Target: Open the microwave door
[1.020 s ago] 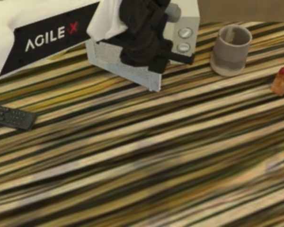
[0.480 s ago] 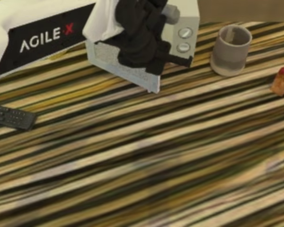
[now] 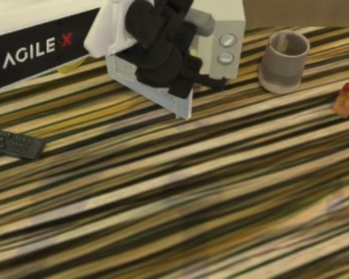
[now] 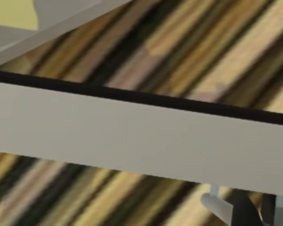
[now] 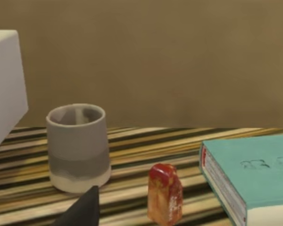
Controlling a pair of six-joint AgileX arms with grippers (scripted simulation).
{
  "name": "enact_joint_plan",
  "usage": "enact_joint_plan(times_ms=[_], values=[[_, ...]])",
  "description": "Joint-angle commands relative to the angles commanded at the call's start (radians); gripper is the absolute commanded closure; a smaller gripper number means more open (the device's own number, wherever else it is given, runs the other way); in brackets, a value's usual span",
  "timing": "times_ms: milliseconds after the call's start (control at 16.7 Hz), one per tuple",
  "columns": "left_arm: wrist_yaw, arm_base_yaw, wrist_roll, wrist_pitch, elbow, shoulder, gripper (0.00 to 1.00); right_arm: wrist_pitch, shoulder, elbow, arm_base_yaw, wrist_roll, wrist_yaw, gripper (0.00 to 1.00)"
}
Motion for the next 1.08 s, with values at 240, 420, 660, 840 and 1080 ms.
enact_joint_plan(times_ms=[240,420,660,840,1080], values=[[0.0,0.0,0.0,0.0,0.0,0.0,1.0,0.0,0.0,0.0,0.0,0.0,0.0,0.0],[0.0,0.0,0.0,0.0,0.0,0.0,1.0,0.0,0.0,0.0,0.0,0.0,0.0,0.0],[0.0,0.0,0.0,0.0,0.0,0.0,1.0,0.0,0.0,0.0,0.0,0.0,0.0,0.0],[0.0,0.0,0.0,0.0,0.0,0.0,1.0,0.0,0.0,0.0,0.0,0.0,0.0,0.0],[0.0,0.0,0.0,0.0,0.0,0.0,1.0,0.0,0.0,0.0,0.0,0.0,0.0,0.0]])
